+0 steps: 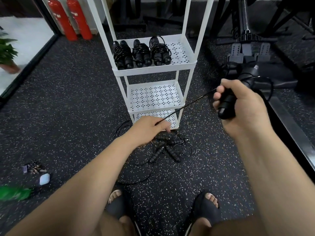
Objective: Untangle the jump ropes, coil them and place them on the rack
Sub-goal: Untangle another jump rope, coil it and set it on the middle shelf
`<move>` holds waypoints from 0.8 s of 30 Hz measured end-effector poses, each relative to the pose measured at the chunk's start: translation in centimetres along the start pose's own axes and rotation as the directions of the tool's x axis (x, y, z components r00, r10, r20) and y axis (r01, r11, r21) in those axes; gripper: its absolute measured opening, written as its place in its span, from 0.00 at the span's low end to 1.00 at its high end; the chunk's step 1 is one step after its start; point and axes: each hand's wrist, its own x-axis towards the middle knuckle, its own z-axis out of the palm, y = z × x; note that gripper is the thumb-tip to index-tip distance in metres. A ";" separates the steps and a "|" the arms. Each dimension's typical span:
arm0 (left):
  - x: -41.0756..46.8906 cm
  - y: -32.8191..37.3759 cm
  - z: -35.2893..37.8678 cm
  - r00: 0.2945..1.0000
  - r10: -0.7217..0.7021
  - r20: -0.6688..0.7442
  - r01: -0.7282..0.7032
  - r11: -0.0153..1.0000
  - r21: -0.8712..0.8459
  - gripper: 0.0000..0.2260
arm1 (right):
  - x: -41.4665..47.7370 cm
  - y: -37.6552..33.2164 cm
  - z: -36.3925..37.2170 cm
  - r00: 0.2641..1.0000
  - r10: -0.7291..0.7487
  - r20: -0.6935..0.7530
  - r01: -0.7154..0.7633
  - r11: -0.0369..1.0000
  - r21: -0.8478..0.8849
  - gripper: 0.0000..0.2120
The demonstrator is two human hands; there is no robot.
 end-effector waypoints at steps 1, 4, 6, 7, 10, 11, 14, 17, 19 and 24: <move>-0.1 0.1 0.0 1.000 -0.006 -0.008 0.006 1.000 -0.016 0.21 | 0.0 0.1 -0.1 1.000 0.010 -0.002 -0.010 1.000 0.021 0.07; -0.2 0.5 0.1 1.000 0.016 -0.012 -0.016 1.000 -0.026 0.24 | 0.0 1.2 -0.2 0.999 0.033 -0.001 -0.033 0.998 0.047 0.12; -0.4 1.0 0.1 0.999 0.023 -0.032 -0.024 0.999 -0.022 0.25 | -0.2 2.4 0.1 0.998 0.065 0.027 -0.065 0.998 -0.011 0.18; -0.4 1.3 0.2 0.999 0.031 -0.041 -0.032 0.999 -0.023 0.25 | -0.4 3.1 0.3 0.994 0.097 0.040 -0.095 0.994 -0.046 0.20; -0.5 2.2 0.1 0.995 0.067 -0.067 -0.069 0.997 -0.020 0.24 | -1.3 5.0 1.1 0.978 0.195 0.073 -0.187 0.976 -0.114 0.20; -0.6 2.6 0.1 0.994 0.074 -0.075 -0.075 0.997 -0.005 0.23 | -1.6 5.6 1.4 0.972 0.220 0.080 -0.209 0.969 -0.128 0.19; -0.8 3.4 0.1 0.991 0.095 -0.093 -0.092 0.995 0.042 0.15 | -2.7 7.3 2.4 0.959 0.265 0.100 -0.248 0.956 -0.154 0.13; -1.1 3.9 -0.2 0.989 0.121 -0.086 -0.107 0.983 0.150 0.16 | -3.2 8.5 2.9 0.967 0.242 0.077 -0.221 0.952 -0.213 0.10; -1.1 3.8 -0.4 0.989 0.133 -0.071 -0.115 0.969 0.221 0.14 | -3.5 8.7 3.1 0.982 0.182 0.042 -0.161 0.938 -0.308 0.07; -1.4 4.2 -0.3 0.991 0.132 -0.025 -0.122 0.961 0.247 0.15 | -3.7 8.4 3.2 0.996 0.040 0.074 0.006 0.844 -0.537 0.07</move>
